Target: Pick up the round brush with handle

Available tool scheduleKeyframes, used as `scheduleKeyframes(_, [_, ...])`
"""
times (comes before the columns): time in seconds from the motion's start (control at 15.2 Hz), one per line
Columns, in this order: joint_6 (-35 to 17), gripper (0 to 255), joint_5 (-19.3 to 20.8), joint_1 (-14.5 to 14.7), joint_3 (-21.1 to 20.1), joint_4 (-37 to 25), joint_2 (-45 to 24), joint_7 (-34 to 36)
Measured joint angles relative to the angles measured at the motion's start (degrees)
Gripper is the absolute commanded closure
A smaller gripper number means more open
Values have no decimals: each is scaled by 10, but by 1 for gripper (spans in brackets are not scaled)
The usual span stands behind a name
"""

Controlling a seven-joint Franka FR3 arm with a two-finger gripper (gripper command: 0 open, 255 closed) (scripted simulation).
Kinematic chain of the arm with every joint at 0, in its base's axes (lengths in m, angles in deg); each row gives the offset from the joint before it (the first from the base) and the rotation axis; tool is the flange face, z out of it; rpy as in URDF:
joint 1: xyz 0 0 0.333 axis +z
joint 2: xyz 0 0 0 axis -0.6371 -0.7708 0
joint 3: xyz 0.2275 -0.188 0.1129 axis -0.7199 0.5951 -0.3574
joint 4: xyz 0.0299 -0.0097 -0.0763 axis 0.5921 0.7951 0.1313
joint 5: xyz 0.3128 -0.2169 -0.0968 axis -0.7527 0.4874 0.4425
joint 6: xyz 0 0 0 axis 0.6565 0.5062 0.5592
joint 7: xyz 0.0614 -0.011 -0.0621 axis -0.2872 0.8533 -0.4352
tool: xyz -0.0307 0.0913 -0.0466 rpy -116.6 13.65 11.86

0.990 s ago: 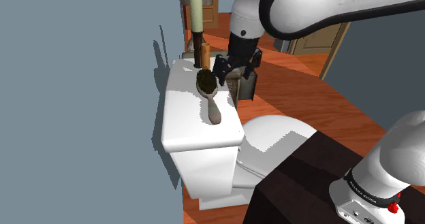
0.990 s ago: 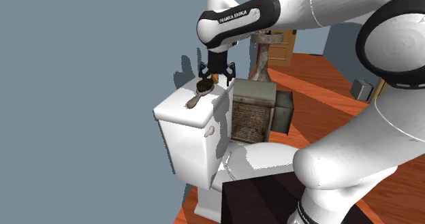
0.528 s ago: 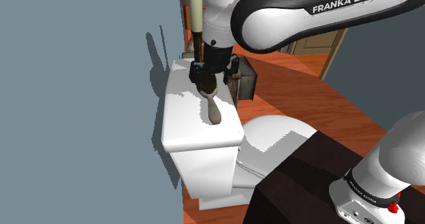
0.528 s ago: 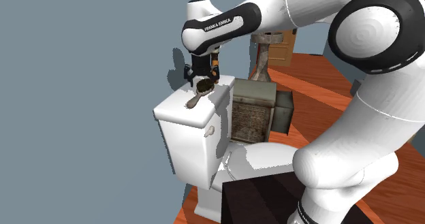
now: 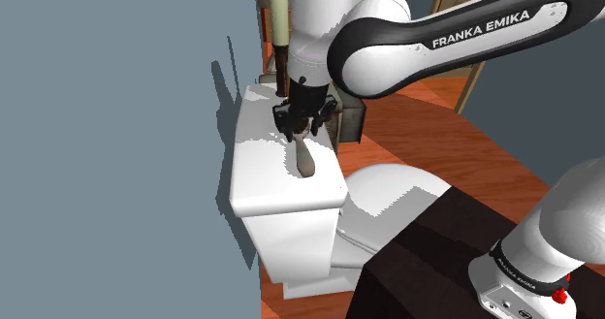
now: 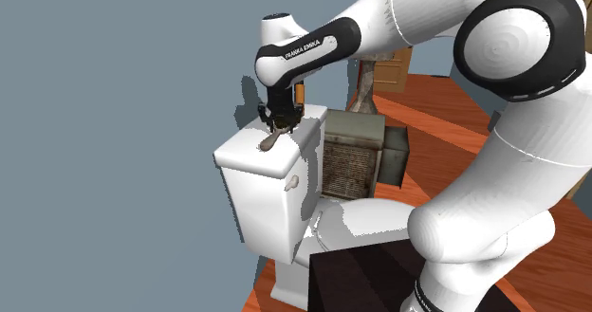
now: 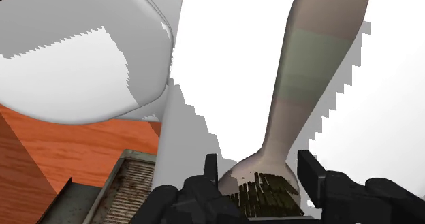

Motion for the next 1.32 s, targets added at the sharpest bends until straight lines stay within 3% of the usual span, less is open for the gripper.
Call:
scheduleKeyframes(0.59, [-1,255,0,0,0,2,0,0])
scheduleKeyframes(1.32, [73,255,-8,-1,4,-68,8,-14])
